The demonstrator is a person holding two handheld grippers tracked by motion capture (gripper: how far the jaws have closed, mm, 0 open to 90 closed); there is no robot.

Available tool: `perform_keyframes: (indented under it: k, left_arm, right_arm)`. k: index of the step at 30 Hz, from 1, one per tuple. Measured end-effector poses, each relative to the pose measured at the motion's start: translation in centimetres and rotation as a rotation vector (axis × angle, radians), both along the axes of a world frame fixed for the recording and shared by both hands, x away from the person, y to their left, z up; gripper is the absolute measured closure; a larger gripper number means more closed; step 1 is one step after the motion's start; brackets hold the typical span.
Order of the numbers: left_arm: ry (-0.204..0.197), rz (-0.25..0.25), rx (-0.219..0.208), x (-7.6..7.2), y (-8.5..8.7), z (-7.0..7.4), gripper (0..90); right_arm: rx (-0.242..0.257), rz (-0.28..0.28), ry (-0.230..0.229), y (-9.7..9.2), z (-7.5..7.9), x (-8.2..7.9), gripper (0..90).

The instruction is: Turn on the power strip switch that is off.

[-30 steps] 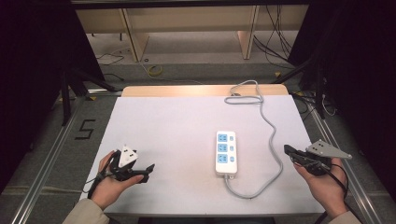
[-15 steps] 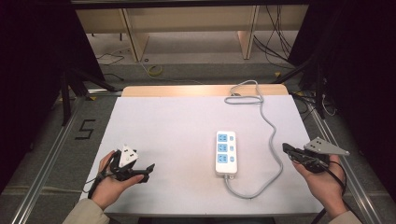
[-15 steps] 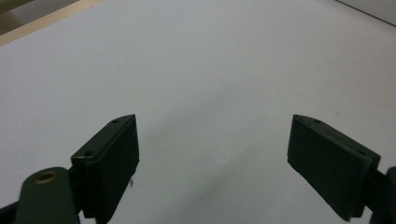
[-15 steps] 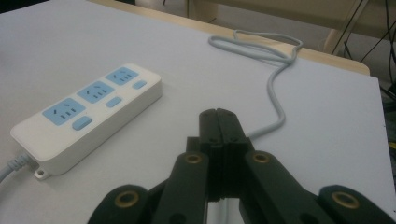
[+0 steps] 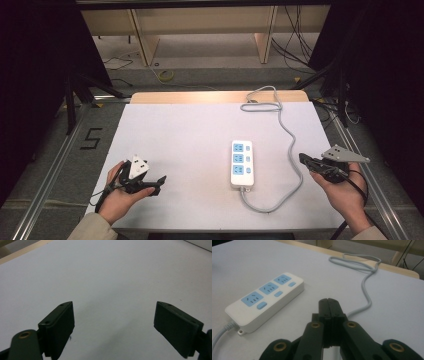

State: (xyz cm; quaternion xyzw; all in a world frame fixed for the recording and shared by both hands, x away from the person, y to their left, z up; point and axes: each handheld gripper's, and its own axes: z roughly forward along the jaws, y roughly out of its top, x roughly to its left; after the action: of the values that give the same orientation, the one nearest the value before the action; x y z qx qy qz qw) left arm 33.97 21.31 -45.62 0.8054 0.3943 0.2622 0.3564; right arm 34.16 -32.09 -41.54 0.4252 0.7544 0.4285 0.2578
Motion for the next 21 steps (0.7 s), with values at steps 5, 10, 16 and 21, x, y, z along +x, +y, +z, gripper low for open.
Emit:
perform_keyframes:
  k: [5,10,16,21]
  left_arm:
    - [0.001,0.0,0.002,0.0,-0.1,0.0,16.5]
    - [-0.001,-0.001,0.003,0.0,0.0,0.0,16.5]
    - [0.003,-0.004,0.004,0.0,-0.1,0.0,16.5]
    - [0.004,-0.005,0.003,0.0,-0.2,0.0,16.5]
  right_arm:
    - [-0.008,0.012,0.009,0.3,0.1,0.1,90.0]
    - [-0.014,0.023,0.016,0.6,0.3,0.3,90.0]
    - [-0.028,0.035,0.036,1.0,0.3,0.4,90.0]
    - [-0.034,0.045,0.053,1.2,0.4,0.4,90.0]
